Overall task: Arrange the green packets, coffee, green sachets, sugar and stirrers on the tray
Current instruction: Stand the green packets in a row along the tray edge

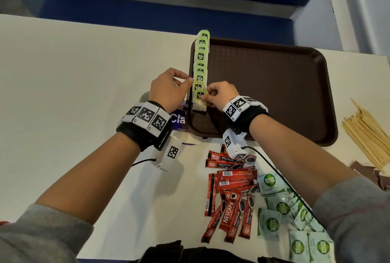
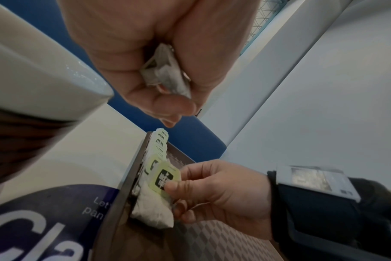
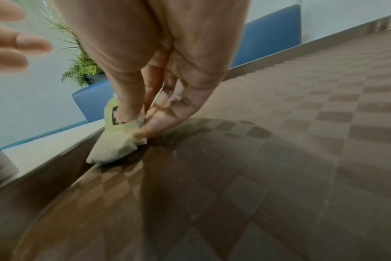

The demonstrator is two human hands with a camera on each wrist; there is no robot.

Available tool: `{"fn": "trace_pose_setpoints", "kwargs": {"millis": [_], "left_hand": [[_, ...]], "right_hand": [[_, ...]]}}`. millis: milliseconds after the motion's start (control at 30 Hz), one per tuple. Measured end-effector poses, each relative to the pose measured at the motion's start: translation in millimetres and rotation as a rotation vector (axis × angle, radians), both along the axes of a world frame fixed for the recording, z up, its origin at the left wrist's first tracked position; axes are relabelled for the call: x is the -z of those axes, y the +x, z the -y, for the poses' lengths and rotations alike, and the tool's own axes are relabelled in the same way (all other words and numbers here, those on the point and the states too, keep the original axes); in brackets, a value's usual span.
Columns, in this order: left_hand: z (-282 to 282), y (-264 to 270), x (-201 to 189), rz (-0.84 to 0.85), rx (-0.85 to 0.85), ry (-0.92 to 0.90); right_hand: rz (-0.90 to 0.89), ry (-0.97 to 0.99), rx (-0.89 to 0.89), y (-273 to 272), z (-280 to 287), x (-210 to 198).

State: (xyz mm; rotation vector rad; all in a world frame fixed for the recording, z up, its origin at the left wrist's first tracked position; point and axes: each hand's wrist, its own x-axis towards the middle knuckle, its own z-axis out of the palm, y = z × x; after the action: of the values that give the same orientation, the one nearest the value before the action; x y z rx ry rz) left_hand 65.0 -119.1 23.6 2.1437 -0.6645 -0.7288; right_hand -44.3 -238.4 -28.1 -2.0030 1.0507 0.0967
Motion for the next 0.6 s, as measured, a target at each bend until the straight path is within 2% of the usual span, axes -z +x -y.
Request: {"fn": "trace_pose_setpoints", "kwargs": {"millis": [300,500,600], "left_hand": [[-0.7,-2.0,-1.0,0.008,0.013,0.028],[-0.9,-4.8,-5.1,0.02,0.024,0.04],[0.1,-6.6,-3.8,0.026,0.025,0.032]], "right_hand": [[-0.03,-0.063,-0.009,4.9,-4.7,-2.0],[0.026,-0.034,0.051,2.9,-5.0,0.5],[0.03,-0.11,0.041,3.1,-3.0,0.5]]}}
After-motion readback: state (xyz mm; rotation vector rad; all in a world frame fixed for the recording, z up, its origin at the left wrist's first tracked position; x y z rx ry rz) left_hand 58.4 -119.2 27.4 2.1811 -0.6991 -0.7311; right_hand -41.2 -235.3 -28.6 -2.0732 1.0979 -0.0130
